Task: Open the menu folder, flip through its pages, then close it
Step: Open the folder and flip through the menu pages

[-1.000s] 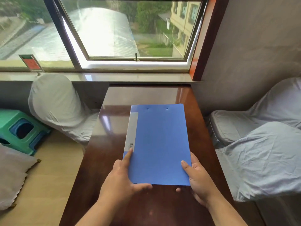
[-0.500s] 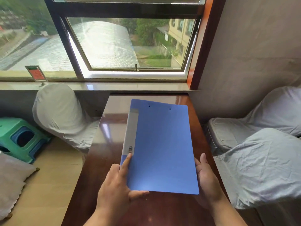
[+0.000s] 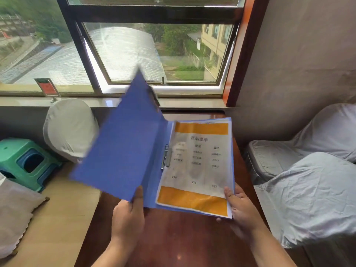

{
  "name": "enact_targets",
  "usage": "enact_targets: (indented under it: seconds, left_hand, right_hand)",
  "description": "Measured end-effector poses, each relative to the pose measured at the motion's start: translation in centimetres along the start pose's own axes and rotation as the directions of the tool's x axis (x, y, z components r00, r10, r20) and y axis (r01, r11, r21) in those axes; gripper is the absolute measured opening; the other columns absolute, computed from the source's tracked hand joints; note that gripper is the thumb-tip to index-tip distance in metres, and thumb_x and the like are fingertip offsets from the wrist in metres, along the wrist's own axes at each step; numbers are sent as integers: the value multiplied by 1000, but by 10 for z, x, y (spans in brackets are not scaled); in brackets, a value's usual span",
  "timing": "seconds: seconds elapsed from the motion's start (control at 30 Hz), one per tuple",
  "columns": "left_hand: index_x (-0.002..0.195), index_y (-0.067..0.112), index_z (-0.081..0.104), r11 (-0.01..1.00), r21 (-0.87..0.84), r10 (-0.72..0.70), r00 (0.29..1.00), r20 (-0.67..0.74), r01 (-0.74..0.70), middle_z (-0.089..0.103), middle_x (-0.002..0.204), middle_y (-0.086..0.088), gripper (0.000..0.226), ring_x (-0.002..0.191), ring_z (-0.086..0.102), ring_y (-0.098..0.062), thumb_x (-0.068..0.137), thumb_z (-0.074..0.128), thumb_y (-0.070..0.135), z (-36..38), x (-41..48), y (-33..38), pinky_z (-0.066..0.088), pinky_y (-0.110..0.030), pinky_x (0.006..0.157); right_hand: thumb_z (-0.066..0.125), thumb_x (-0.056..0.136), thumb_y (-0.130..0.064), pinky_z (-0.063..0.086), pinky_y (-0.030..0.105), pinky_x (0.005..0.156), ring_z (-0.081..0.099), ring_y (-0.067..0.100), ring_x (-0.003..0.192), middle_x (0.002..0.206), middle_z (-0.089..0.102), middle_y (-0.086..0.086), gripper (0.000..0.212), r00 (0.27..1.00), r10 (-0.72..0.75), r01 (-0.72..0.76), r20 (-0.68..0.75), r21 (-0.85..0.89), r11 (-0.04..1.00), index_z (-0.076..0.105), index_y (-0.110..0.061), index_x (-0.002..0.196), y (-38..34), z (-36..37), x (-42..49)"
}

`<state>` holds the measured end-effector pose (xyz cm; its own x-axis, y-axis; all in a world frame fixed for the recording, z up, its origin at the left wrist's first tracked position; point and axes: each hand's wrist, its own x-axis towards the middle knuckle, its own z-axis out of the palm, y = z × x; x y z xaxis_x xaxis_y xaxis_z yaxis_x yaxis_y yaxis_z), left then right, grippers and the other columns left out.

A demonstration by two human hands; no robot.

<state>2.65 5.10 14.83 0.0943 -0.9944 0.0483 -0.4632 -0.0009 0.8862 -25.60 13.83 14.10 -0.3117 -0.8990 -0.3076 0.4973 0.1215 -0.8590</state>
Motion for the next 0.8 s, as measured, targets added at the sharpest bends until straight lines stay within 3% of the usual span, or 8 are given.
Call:
enact_targets:
  seconds: [0.1, 0.23, 0.33, 0.43, 0.57, 0.67, 0.73, 0.8]
  left_hand:
    - [72, -6, 71, 982, -134, -128, 991, 37, 132, 75, 67, -16, 81, 68, 72, -37, 96, 47, 68, 1, 10, -11, 59, -42, 58]
    - [73, -14, 64, 955, -233, -161, 982, 103, 181, 66, 76, -38, 82, 71, 66, -56, 99, 55, 64, 2, 14, -26, 60, -66, 70]
    - [68, 0, 74, 937, -286, -191, 980, 61, 201, 76, 66, -12, 76, 64, 75, -32, 83, 64, 73, -1, 16, -29, 62, -48, 56]
    - [87, 11, 76, 875, -424, -310, 943, -122, 233, 82, 83, 13, 51, 77, 76, -2, 80, 78, 61, -15, 40, -32, 55, -32, 71]
    - [102, 21, 69, 615, -745, -516, 846, -133, 259, 79, 110, 2, 16, 95, 78, -16, 91, 79, 28, -64, 91, -44, 65, -34, 71]
    - [117, 20, 61, 802, -522, -459, 858, -230, 290, 73, 120, -11, 36, 108, 72, -28, 87, 78, 27, -89, 112, -53, 62, -44, 84]
    - [142, 14, 52, 950, -93, -311, 908, -280, 297, 65, 139, -17, 71, 127, 62, -37, 80, 80, 35, -87, 110, -44, 51, -55, 106]
    - [150, 14, 50, 956, 279, -49, 984, -169, 95, 53, 154, -19, 73, 143, 47, -39, 86, 80, 33, -67, 94, -22, 38, -57, 117]
  right_hand:
    - [62, 94, -26, 58, 34, 31, 79, 27, 61, 103, 84, 15, 27, 1000, -30, 30, 4, 58, 998, 71, -20, 118, -7, -3, 3]
    - [62, 93, -30, 59, 35, 33, 81, 28, 66, 103, 85, 13, 24, 999, -39, 39, 35, 7, 999, 84, -34, 101, -16, 0, 8]
    - [63, 94, -30, 59, 34, 33, 81, 28, 66, 104, 85, 13, 23, 999, -42, 41, 14, 16, 999, 84, -34, 102, -16, -4, 10]
    - [65, 95, -31, 61, 35, 35, 82, 29, 69, 110, 84, 14, 22, 999, -38, 39, -11, 25, 999, 82, -33, 108, -17, -12, 9]
    - [65, 96, -31, 61, 36, 36, 82, 31, 69, 113, 83, 16, 24, 999, -26, 26, -35, 27, 999, 80, -30, 115, -18, -22, 7]
    - [65, 96, -30, 60, 36, 35, 82, 31, 68, 112, 83, 17, 23, 998, -29, 31, -53, 47, 998, 81, -29, 114, -17, -25, 5]
    - [65, 96, -30, 60, 35, 35, 82, 31, 69, 111, 83, 16, 23, 999, -25, 27, -42, 56, 998, 81, -30, 111, -14, -22, 4]
    - [64, 94, -30, 59, 34, 34, 82, 29, 68, 108, 84, 13, 22, 999, -31, 32, -17, 51, 998, 83, -32, 106, -12, -13, 2]
